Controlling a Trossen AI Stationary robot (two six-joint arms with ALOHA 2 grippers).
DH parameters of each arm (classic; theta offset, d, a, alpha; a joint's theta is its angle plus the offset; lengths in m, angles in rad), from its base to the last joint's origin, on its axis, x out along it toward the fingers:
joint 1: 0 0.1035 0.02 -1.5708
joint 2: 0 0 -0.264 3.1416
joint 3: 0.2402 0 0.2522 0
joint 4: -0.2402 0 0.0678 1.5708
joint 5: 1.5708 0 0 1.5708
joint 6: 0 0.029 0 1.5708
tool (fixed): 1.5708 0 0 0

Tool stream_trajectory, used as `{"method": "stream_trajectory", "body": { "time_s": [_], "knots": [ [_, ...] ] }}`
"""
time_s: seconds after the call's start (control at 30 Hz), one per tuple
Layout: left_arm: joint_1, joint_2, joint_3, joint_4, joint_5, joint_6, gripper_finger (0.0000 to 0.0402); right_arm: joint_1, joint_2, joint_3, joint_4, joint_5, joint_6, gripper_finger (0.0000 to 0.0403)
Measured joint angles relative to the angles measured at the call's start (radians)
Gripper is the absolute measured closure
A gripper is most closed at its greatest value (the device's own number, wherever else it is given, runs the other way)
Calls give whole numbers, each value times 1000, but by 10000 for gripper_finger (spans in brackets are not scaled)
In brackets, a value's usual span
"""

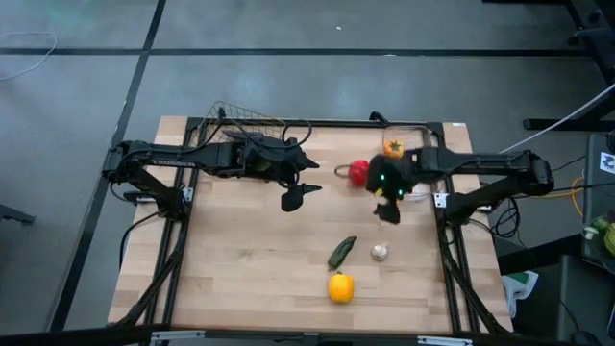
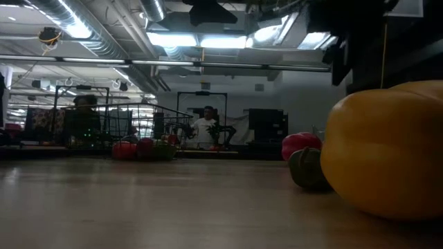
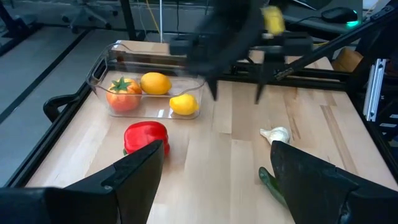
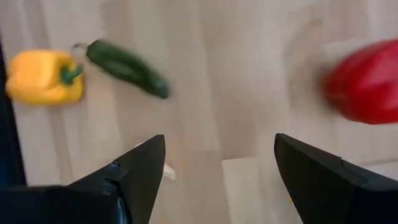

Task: Sort produce into baskets
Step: Put the green chili pepper into the silver wire basket

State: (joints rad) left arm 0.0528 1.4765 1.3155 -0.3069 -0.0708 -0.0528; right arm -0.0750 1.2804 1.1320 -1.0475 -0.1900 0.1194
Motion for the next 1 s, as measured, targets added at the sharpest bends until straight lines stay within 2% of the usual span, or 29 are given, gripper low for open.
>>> {"method": "stream_trajectory", "body": {
  "time_s": [0.23, 0.43, 0.77, 1.0],
  "knots": [
    [0, 0, 0, 0, 0, 0, 109, 191, 28, -8, 68, 155, -11, 104],
    [0, 1, 1, 0, 0, 0, 109, 291, 85, -50, 222, 174, -110, 104],
    [0, -1, 1, 2, 0, -19, 109, 339, 239, -55, 350, 181, -180, 104],
    [1, -2, 1, 1, 0, -23, 109, 338, 333, -55, 367, 163, -243, 104]
  ]
}}
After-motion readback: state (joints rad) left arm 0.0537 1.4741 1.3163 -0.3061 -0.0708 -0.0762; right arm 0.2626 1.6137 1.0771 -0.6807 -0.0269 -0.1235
